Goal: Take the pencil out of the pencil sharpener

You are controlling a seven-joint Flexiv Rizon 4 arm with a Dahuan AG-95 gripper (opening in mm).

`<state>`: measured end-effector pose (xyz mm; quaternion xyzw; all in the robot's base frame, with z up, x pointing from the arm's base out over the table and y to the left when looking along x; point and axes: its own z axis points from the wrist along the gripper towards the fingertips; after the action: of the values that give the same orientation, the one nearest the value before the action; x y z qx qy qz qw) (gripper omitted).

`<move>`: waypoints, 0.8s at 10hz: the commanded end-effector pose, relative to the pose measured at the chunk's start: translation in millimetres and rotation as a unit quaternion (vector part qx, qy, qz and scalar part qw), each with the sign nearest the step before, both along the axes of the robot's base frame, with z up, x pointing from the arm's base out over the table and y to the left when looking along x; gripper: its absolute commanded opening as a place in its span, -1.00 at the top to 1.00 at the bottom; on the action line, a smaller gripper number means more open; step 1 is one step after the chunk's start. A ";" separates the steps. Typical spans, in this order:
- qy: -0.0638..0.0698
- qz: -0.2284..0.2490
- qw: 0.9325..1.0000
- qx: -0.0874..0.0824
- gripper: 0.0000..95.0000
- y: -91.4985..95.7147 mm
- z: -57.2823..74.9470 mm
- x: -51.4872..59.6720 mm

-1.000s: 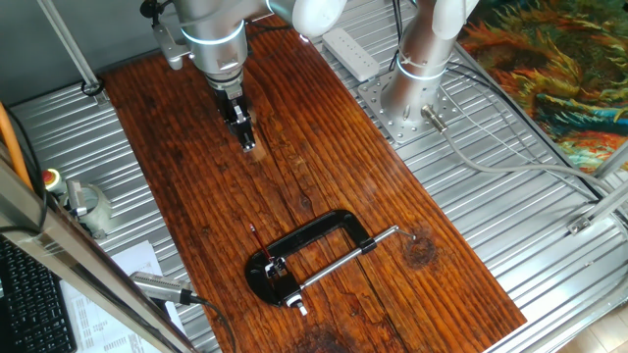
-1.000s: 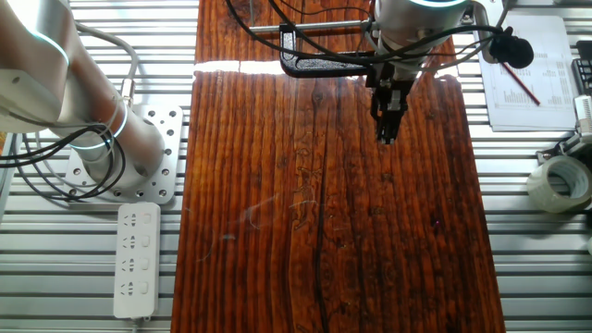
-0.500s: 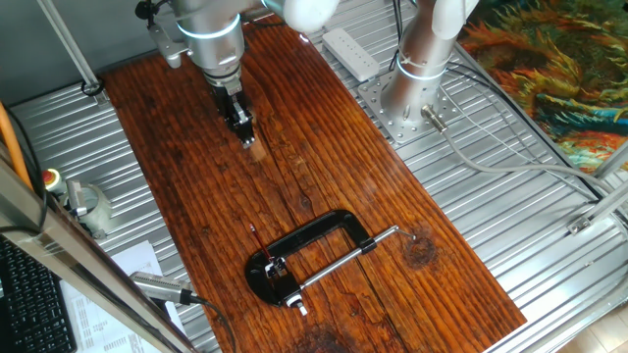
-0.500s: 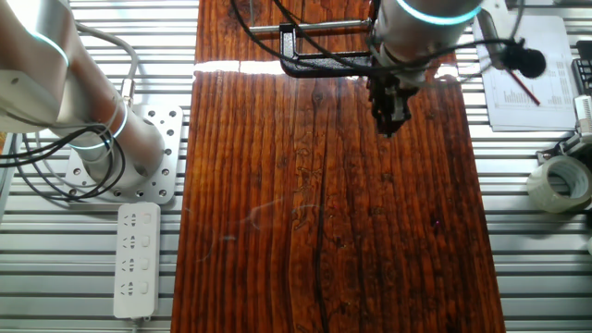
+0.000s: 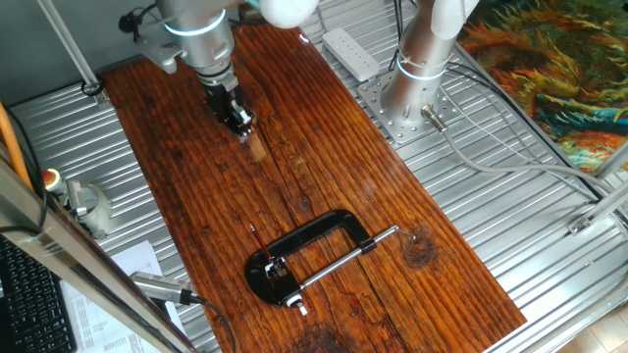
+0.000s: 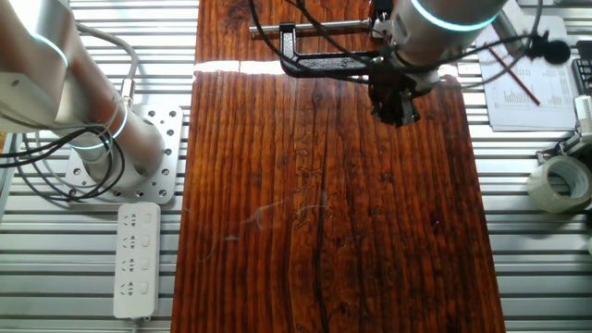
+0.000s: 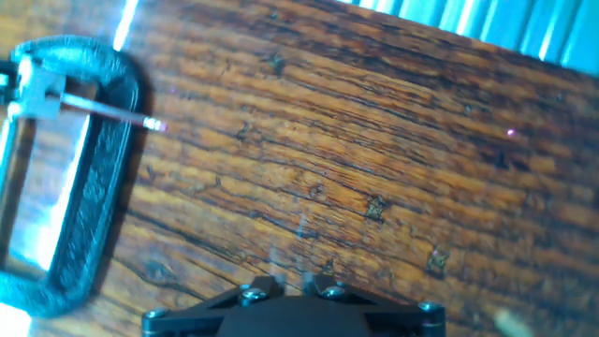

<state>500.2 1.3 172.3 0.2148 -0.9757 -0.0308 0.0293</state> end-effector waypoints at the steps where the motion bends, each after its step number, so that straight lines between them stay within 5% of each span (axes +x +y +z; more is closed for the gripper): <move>1: 0.000 0.051 0.998 -0.027 1.00 1.3 0.3 1.9; 8: -0.002 0.144 0.989 -0.040 1.00 32.2 -2.8 31.2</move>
<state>527.7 30.9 171.1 0.3437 -0.9381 0.0126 0.0403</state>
